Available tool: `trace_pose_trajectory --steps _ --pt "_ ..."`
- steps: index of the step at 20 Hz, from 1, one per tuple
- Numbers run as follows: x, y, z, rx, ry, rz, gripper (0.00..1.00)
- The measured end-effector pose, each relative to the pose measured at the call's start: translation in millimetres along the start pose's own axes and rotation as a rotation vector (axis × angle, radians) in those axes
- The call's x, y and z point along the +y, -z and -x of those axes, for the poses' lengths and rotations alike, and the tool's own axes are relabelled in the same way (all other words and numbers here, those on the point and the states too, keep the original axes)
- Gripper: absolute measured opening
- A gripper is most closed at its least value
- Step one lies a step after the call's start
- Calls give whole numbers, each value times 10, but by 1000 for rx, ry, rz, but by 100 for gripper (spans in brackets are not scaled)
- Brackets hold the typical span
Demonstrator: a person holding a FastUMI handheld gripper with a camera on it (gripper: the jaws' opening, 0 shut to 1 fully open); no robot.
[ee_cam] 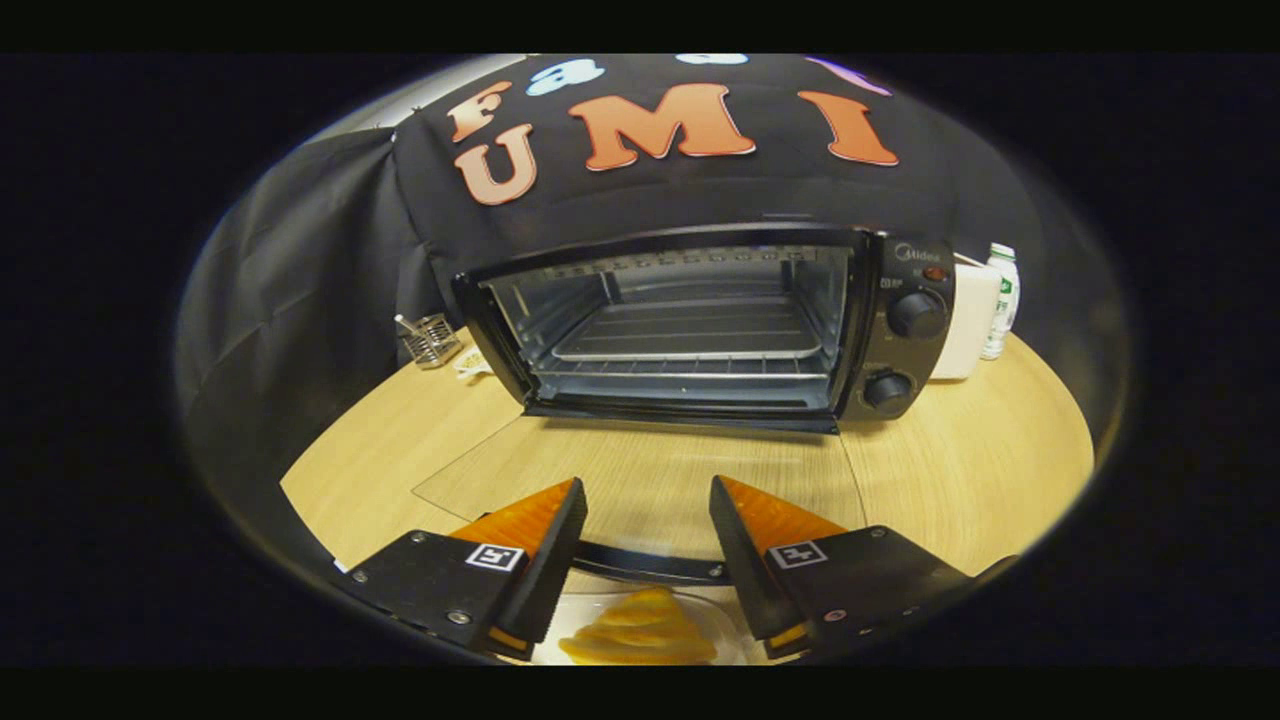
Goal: Open the toaster oven, put the food inside, and close the toaster oven door.
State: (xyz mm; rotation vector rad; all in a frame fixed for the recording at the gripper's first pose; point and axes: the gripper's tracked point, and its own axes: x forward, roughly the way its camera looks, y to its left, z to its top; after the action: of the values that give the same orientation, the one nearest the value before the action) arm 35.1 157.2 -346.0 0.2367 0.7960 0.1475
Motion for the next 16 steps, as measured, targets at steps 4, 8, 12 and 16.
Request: trace_pose_trajectory --steps 4,8,12,16 --pt "-52 31 -46 1 -1 -33 71" --pt "-93 96 157 15 34 4 71" --pt "16 133 607 -39 36 80 87" --pt "106 388 961 -58 5 93 96"
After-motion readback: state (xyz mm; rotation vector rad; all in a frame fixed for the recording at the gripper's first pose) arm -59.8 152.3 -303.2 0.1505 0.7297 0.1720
